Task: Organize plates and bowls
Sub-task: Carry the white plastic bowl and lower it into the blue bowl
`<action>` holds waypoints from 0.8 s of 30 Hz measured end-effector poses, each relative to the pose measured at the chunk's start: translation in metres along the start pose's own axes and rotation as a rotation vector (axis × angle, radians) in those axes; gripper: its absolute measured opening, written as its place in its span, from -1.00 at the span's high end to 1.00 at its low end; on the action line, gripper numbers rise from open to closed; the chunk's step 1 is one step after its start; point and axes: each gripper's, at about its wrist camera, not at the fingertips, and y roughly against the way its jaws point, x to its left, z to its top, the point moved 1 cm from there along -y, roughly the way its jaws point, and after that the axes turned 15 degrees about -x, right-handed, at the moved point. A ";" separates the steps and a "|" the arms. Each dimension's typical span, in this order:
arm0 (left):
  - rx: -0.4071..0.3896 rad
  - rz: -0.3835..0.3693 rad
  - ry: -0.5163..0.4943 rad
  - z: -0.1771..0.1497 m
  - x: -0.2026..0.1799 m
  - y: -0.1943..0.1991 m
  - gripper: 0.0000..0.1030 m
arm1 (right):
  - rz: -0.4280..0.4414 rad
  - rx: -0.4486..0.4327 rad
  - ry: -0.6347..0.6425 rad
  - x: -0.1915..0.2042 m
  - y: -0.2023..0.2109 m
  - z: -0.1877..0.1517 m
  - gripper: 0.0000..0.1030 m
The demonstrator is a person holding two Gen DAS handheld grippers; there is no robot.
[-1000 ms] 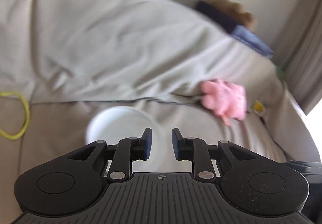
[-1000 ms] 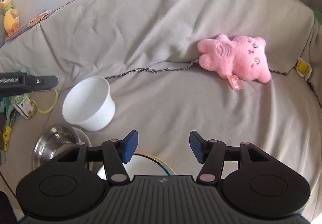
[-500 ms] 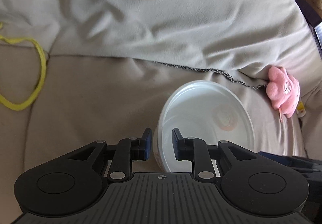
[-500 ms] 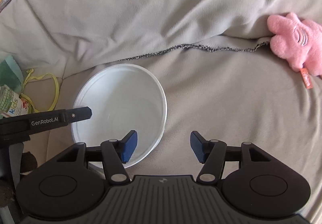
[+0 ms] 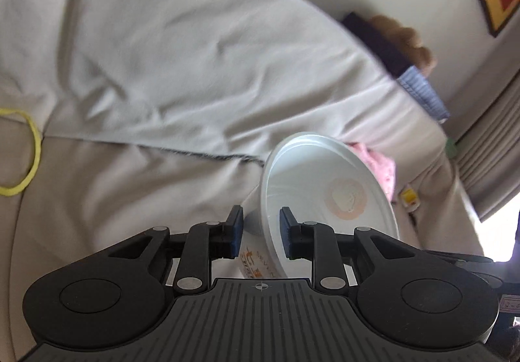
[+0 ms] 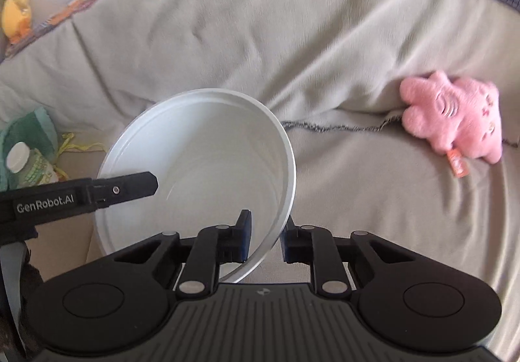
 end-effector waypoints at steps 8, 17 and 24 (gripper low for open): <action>0.047 -0.134 -0.074 -0.047 -0.067 0.053 0.42 | 0.000 -0.009 0.041 -0.030 0.099 -0.024 0.63; 0.245 -0.085 -0.108 -0.154 -0.062 0.022 0.31 | -0.059 0.084 0.019 -0.055 0.088 -0.094 0.63; 0.180 -0.120 -0.111 -0.162 -0.057 0.031 0.35 | -0.122 0.089 0.018 -0.068 0.071 -0.103 0.58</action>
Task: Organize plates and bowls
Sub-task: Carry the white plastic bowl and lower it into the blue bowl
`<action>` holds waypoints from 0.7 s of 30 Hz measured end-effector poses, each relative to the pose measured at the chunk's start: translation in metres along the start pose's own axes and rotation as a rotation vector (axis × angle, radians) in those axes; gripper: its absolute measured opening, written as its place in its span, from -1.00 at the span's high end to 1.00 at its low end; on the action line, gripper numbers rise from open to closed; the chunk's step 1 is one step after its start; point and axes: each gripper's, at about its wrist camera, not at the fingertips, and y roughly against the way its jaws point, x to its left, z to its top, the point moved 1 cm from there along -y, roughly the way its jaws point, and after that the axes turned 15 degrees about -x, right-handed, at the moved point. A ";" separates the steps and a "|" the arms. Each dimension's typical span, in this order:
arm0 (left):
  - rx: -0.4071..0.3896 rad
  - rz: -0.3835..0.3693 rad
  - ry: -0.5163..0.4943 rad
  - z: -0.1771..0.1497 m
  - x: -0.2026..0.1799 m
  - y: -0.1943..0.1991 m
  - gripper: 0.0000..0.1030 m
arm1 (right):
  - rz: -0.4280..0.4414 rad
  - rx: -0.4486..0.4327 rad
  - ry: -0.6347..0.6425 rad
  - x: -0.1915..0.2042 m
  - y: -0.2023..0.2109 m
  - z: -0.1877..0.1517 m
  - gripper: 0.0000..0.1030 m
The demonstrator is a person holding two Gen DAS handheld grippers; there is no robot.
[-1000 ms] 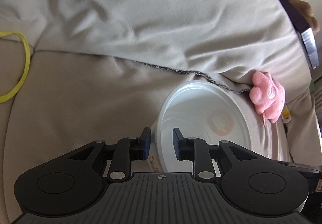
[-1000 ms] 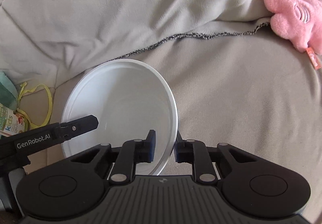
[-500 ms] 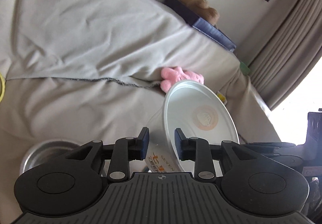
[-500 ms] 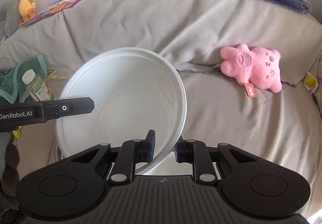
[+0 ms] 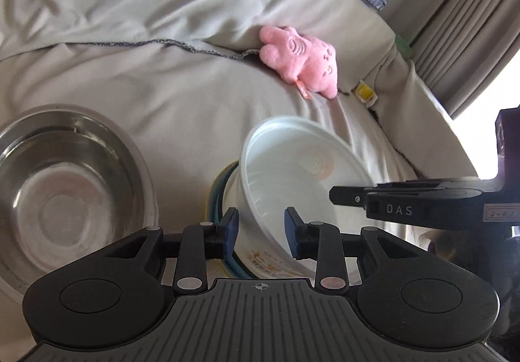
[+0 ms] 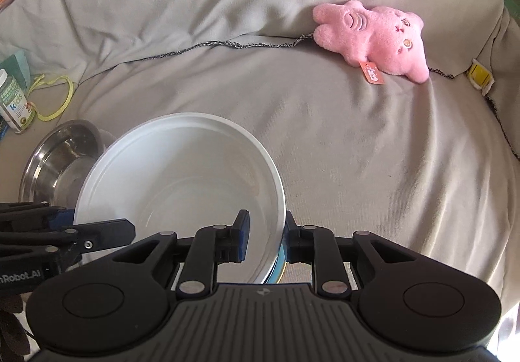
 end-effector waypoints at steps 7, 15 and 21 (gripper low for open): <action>-0.012 0.034 0.049 0.003 0.009 0.010 0.35 | 0.002 -0.005 -0.018 -0.010 0.003 0.002 0.43; 0.047 0.117 0.013 -0.013 0.008 -0.009 0.35 | 0.016 0.026 -0.036 -0.013 -0.002 -0.008 0.29; 0.049 0.149 -0.006 -0.025 -0.001 -0.018 0.27 | 0.041 0.039 -0.087 -0.020 -0.009 -0.020 0.10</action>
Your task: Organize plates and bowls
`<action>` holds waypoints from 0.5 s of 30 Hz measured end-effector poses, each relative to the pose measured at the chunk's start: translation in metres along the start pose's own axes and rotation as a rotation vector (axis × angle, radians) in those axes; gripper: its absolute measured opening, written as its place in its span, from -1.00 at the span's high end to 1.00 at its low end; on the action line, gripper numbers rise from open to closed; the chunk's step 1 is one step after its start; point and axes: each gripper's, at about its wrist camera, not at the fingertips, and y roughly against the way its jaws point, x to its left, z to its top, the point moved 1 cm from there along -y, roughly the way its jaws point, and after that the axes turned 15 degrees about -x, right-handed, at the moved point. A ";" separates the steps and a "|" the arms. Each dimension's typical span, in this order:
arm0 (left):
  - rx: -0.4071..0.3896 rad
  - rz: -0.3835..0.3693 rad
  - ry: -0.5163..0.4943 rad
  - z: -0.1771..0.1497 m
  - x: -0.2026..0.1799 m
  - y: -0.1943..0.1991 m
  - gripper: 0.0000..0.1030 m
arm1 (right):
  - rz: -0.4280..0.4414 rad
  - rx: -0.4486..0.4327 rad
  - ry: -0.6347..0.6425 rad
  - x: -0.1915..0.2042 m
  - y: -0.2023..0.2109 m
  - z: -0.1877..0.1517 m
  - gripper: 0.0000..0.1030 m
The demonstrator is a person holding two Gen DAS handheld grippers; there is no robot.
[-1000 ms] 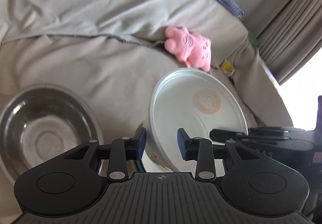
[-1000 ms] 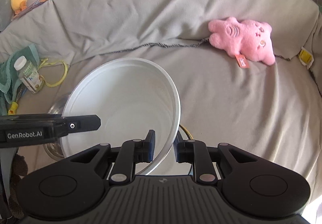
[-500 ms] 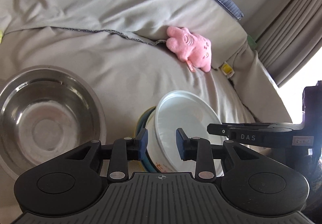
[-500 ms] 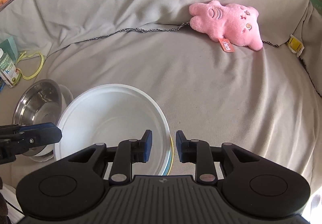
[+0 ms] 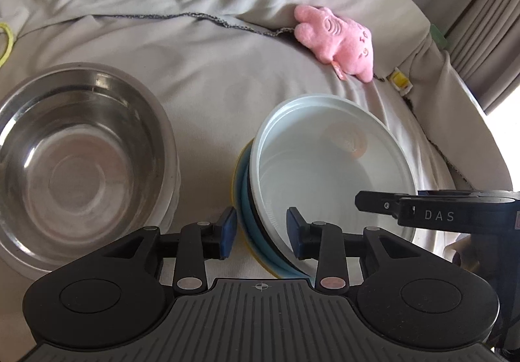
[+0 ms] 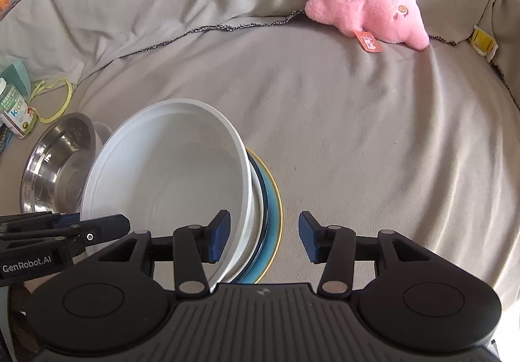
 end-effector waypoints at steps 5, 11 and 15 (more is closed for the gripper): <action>-0.012 0.045 0.015 0.000 -0.006 -0.001 0.21 | 0.045 0.035 -0.103 -0.018 -0.016 -0.013 0.08; 0.006 0.098 0.026 -0.008 -0.015 0.003 0.20 | 0.130 0.043 -0.176 -0.035 -0.026 -0.023 0.08; 0.009 0.134 0.041 -0.010 -0.021 0.004 0.19 | 0.184 0.039 -0.184 -0.042 -0.032 -0.026 0.08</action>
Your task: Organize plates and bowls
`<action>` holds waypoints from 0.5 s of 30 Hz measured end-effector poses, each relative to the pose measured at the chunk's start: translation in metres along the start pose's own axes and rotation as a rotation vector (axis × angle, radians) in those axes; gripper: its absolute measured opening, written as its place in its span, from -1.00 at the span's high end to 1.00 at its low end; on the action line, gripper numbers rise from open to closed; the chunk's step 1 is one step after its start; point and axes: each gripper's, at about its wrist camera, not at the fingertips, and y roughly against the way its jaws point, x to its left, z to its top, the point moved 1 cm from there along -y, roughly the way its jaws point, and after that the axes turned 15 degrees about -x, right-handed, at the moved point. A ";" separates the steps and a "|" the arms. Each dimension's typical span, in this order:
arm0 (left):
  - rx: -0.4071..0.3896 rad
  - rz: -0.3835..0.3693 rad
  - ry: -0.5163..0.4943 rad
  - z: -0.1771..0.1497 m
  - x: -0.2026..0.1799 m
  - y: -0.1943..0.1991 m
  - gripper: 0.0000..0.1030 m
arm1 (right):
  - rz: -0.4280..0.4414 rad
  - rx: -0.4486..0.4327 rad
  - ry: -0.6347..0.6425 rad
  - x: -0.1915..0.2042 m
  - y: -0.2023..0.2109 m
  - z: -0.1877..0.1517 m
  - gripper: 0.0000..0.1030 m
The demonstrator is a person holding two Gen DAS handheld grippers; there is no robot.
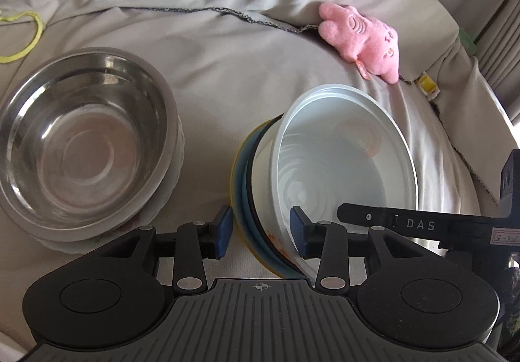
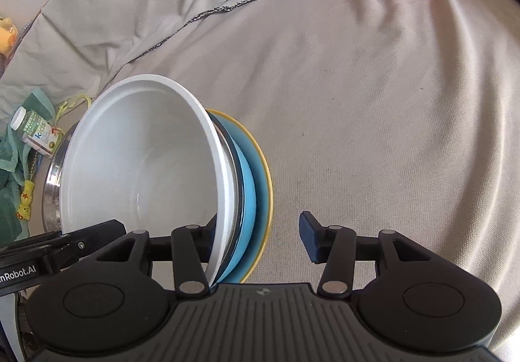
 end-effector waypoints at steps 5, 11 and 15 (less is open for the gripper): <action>0.019 0.011 0.095 -0.004 0.006 0.001 0.20 | 0.076 -0.055 0.029 0.000 0.002 -0.001 0.08; 0.008 0.039 0.153 -0.004 0.006 0.000 0.17 | 0.100 -0.150 0.067 0.000 0.006 -0.007 0.08; 0.026 0.088 0.097 -0.004 -0.004 -0.010 0.19 | 0.151 -0.156 0.038 -0.004 -0.003 -0.007 0.08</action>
